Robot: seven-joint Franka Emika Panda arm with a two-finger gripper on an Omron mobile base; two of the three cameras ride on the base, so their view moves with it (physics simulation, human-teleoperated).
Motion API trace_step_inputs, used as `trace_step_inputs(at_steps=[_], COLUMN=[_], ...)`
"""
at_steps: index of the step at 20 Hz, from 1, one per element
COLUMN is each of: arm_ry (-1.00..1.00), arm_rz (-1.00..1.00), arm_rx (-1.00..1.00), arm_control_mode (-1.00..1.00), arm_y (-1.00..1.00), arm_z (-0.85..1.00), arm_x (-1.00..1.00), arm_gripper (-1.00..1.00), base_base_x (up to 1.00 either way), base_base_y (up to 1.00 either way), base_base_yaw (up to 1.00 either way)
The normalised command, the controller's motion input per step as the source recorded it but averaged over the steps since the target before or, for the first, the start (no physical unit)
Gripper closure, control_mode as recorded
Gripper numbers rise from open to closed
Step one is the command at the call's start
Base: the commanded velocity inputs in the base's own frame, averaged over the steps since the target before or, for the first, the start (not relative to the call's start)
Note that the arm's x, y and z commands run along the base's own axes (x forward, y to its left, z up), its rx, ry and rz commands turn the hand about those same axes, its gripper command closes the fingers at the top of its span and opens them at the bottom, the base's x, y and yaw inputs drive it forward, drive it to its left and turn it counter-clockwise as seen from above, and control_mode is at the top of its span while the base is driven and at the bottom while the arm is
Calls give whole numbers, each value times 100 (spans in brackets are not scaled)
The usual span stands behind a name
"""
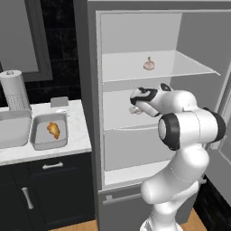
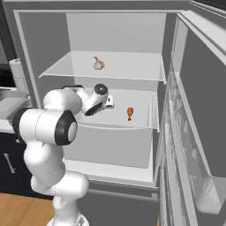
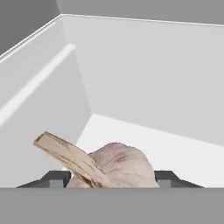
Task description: Place one garlic and one chicken drumstick in each tupperware on the nearby counter, to pack two identical lunches.
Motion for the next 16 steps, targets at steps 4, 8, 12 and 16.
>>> trace_step_inputs(at_steps=[4,8,12,16], arm_ry=[-7,-6,3,1], arm_rz=[0,0,0,0], arm_rx=[0,0,0,0], arm_control_mode=[-100,-100,-100,-100], arm_y=[0,-2,-4,-16], arm_z=[8,50,82,62], arm_x=[-62,-77,-53,-92], arm_gripper=[100,100,100,100], base_base_x=[0,0,0,0], base_base_y=[0,0,0,0], base_base_yaw=[0,0,0,0])
